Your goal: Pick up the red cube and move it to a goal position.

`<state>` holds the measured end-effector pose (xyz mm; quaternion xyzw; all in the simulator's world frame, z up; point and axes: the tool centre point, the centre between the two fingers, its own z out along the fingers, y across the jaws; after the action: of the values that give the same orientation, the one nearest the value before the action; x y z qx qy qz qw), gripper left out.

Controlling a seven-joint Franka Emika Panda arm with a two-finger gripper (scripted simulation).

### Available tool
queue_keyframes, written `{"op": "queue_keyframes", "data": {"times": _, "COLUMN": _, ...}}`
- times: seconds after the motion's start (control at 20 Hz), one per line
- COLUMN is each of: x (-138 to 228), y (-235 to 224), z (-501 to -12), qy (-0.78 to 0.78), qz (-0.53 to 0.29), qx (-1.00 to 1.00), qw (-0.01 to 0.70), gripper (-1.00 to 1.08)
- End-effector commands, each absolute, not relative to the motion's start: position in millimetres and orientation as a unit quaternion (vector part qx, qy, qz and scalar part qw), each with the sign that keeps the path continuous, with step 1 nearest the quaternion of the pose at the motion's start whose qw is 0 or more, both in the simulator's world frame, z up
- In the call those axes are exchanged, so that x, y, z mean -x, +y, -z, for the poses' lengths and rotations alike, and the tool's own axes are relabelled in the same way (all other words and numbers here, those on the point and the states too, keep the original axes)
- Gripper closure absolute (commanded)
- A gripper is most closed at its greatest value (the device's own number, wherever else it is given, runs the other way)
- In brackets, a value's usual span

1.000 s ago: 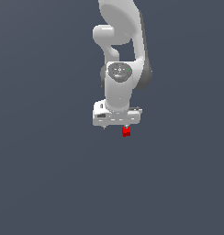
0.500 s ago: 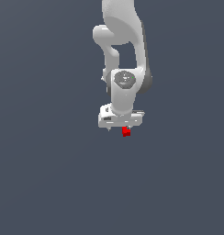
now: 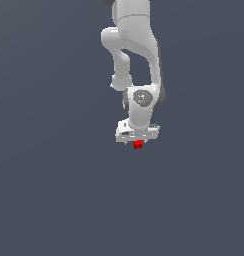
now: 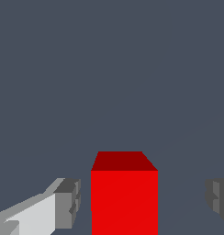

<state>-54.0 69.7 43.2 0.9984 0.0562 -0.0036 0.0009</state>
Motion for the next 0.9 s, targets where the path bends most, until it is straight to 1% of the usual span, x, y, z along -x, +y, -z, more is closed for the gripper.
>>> {"op": "queue_keyframes", "data": {"times": 0.0, "x": 58, "y": 75, "z": -33, "qy": 0.058, "qz": 0.002, "qx": -0.998, "qw": 0.000, "gripper": -0.92}}
{"op": "queue_keyframes", "data": {"times": 0.35, "x": 61, "y": 81, "z": -20, "qy": 0.060, "qz": 0.000, "qx": -0.998, "qw": 0.000, "gripper": -0.92}}
{"op": "queue_keyframes", "data": {"times": 0.4, "x": 61, "y": 81, "z": -20, "qy": 0.060, "qz": 0.000, "qx": -0.998, "qw": 0.000, "gripper": 1.08}}
{"op": "queue_keyframes", "data": {"times": 0.85, "x": 61, "y": 81, "z": -20, "qy": 0.060, "qz": 0.000, "qx": -0.998, "qw": 0.000, "gripper": 1.08}}
